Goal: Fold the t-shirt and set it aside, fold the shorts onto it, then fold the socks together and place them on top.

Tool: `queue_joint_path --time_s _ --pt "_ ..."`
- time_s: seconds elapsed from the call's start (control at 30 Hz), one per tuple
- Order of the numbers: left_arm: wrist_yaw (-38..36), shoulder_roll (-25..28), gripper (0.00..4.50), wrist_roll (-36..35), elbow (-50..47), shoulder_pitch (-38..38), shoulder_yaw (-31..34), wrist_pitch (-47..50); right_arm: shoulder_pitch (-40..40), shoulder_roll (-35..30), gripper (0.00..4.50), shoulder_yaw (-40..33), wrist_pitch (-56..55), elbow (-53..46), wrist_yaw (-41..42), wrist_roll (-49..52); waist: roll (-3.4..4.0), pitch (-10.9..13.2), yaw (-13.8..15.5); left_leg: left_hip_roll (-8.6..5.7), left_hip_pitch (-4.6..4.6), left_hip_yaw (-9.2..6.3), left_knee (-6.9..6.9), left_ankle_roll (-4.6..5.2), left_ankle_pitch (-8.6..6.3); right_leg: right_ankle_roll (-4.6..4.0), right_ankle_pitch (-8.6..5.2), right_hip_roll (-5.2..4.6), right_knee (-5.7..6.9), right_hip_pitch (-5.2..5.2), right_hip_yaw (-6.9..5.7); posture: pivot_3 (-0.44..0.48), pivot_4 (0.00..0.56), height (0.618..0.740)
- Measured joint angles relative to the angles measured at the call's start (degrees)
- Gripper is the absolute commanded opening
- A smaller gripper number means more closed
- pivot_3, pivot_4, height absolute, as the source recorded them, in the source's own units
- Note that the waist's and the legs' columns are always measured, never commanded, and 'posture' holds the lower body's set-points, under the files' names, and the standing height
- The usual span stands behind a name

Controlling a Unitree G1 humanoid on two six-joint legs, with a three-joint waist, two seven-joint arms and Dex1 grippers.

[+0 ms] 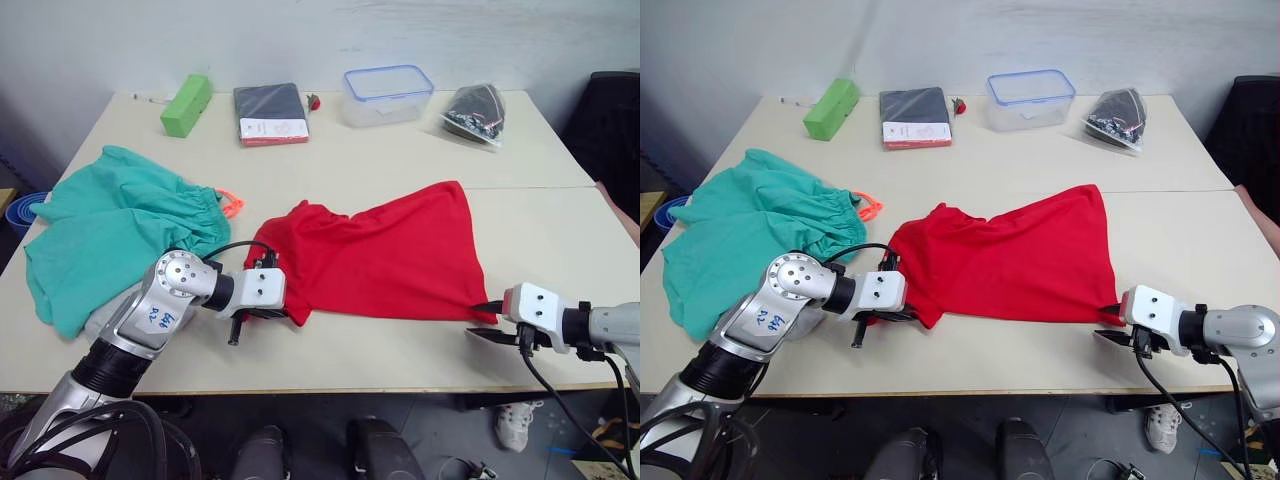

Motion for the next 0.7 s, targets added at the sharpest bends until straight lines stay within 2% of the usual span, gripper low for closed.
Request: queue_joint_path --time_s 0.23,0.37,0.47,0.7 --pt "0.1 -0.03 0.0 0.0 0.09 -1.02 0.0 -0.15 -0.89 0.01 1.92 0.25 -0.32 2.4 -2.67 -2.39 0.0 0.0 0.0 -0.01 0.0 0.02 0.01 0.0 0.0 0.0 0.0 0.0 0.0 0.0 0.01 0.0 0.15 0.74" --pt "0.1 -0.04 0.0 0.0 0.09 -1.06 0.0 -0.29 -2.35 0.01 1.03 0.54 0.37 4.65 -3.07 -2.71 0.0 0.0 0.03 -0.01 0.0 0.01 0.02 -0.01 0.01 0.0 0.0 0.0 0.0 0.0 0.0 0.0 0.15 0.74" --pt "0.11 0.0 0.0 0.0 0.11 -1.16 0.0 -0.33 -2.0 0.01 0.02 0.73 -0.88 4.95 -2.35 -2.98 0.0 0.0 0.04 -0.01 0.0 0.01 0.04 0.02 -0.01 0.0 0.0 -0.01 -0.01 0.03 0.0 0.0 0.15 0.74" --pt "0.24 0.27 0.0 0.0 0.13 -1.37 0.07 -0.47 -2.2 0.53 0.02 0.73 -1.91 5.62 -4.37 -3.79 0.0 0.0 0.0 -0.01 0.01 0.02 0.06 0.02 -0.01 0.0 0.0 -0.01 0.0 0.03 0.01 0.0 0.15 0.74"
